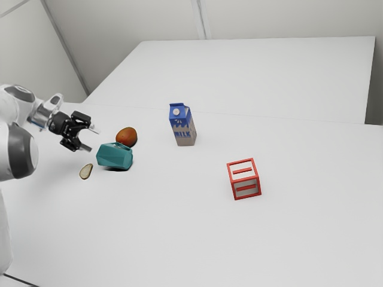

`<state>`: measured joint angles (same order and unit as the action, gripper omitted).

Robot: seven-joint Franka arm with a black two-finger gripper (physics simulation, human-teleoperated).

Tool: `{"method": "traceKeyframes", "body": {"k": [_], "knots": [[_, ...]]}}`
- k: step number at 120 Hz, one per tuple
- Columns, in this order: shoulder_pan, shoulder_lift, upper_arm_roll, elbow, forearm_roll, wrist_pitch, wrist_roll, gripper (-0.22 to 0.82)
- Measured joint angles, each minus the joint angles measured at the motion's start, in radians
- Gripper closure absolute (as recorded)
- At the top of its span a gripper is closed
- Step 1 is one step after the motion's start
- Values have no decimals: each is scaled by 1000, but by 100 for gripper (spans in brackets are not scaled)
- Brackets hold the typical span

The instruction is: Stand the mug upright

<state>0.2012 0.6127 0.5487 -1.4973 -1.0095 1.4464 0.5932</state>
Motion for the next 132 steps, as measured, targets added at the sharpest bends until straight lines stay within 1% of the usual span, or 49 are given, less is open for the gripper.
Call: {"method": "traceKeyframes", "body": {"k": [24, 47, 92, 96, 109, 115, 123, 132], "knots": [[9, 55, 8, -2, -73, 1, 127, 0], [9, 81, 17, -3, -120, 1, 215, 0], [-18, 96, 0, -49, -195, 0, 320, 1], [-19, 96, -1, -49, -198, 1, 327, 7], [-21, 95, 0, -55, -214, 1, 345, 36], [-21, 95, 0, -57, -219, 1, 352, 47], [-22, 94, 0, -58, -223, -1, 360, 57], [-22, 91, 0, -58, -229, -6, 368, 65]]}}
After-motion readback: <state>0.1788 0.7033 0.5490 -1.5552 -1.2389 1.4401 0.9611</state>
